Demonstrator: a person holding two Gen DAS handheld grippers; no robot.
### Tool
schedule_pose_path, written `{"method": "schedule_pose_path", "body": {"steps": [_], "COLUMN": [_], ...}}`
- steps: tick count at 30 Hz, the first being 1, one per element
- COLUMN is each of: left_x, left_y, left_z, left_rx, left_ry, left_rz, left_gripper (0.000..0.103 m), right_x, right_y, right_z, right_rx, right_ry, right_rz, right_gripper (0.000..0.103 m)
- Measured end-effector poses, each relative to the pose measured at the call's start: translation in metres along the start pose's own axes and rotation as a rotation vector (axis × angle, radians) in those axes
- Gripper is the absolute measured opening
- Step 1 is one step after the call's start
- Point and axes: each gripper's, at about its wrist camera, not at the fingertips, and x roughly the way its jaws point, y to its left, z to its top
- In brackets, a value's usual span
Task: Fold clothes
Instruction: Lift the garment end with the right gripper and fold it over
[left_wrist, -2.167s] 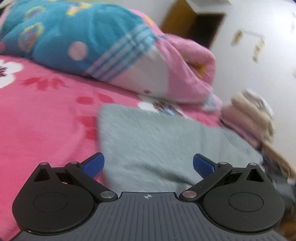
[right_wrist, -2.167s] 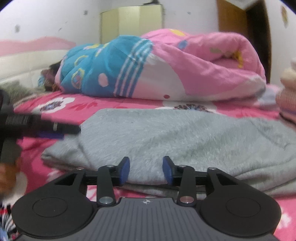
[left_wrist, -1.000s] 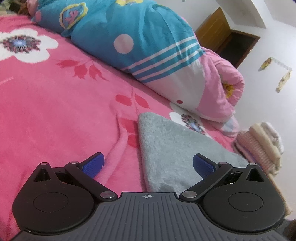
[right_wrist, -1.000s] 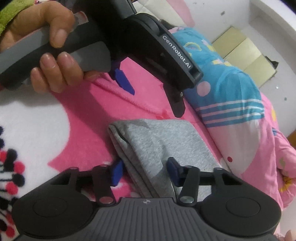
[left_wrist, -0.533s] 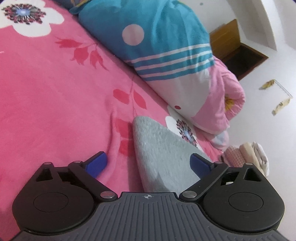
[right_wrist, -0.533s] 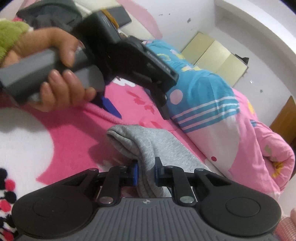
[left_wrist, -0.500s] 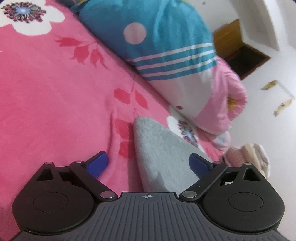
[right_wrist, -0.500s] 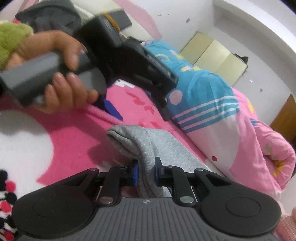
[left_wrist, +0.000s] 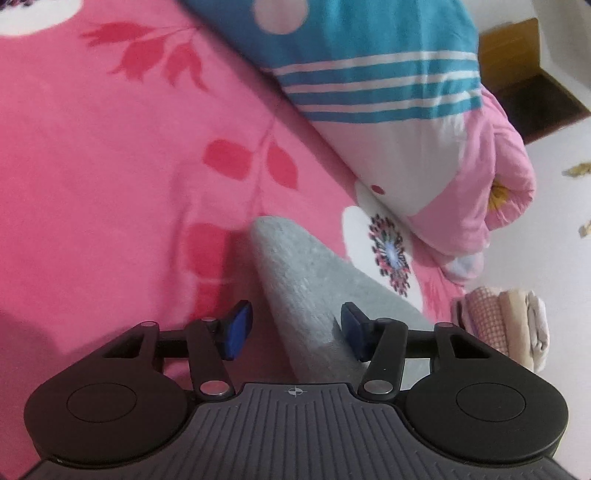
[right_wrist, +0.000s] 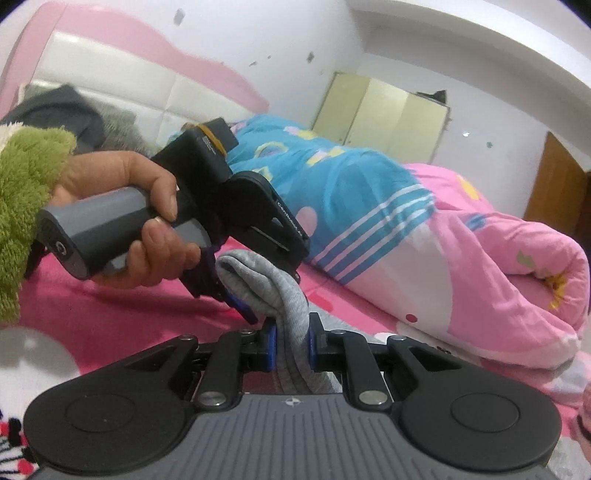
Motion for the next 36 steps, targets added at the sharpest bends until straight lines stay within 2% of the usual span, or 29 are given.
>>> {"method": "schedule_pose_path", "body": {"steps": [3, 5, 11, 17, 22, 26, 27, 29, 30, 32, 34, 36], "left_x": [0.011, 0.017, 0.022, 0.05, 0.102, 0.157, 0.172, 0.197, 0.206, 0.212, 0.207, 0.195], "left_y": [-0.019, -0.032, -0.109, -0.205, -0.282, -0.33, -0.34, -0.353, -0.355, -0.35, -0.342, -0.336], "left_z": [-0.005, -0.009, -0.016, -0.038, -0.074, -0.114, -0.125, -0.144, -0.151, -0.154, -0.15, -0.147], "left_rx": [0.036, 0.051, 0.21, 0.377, 0.528, 0.691, 0.743, 0.833, 0.84, 0.79, 0.739, 0.705], "left_ry": [0.023, 0.023, -0.054, -0.071, -0.028, 0.046, 0.073, 0.125, 0.142, 0.157, 0.161, 0.158], "left_rz": [0.025, 0.034, 0.056, 0.045, 0.05, 0.098, 0.106, 0.109, 0.104, 0.06, 0.002, -0.073], "left_gripper": [0.053, 0.033, 0.014, 0.009, 0.009, 0.009, 0.011, 0.021, 0.024, 0.035, 0.037, 0.04], "right_x": [-0.005, -0.01, -0.032, -0.069, -0.105, -0.13, -0.134, -0.142, -0.142, -0.143, -0.143, -0.143], "right_y": [-0.009, -0.015, -0.052, -0.114, -0.174, -0.206, -0.211, -0.222, -0.228, -0.24, -0.245, -0.246], "right_z": [0.001, 0.0, -0.004, -0.019, -0.055, -0.108, -0.121, -0.146, -0.159, -0.186, -0.208, -0.216], "right_rx": [0.033, 0.064, 0.225, 0.477, 0.776, 1.041, 1.089, 1.183, 1.253, 1.395, 1.525, 1.572], "right_ry": [-0.023, -0.034, -0.086, -0.175, -0.249, -0.297, -0.305, -0.313, -0.318, -0.328, -0.346, -0.36], "right_rz": [-0.003, -0.003, -0.06, -0.154, -0.225, -0.302, -0.336, -0.396, -0.393, -0.383, -0.344, -0.32], "right_gripper": [0.016, 0.016, 0.016, 0.016, 0.016, 0.016, 0.016, 0.016, 0.016, 0.016, 0.015, 0.015]}}
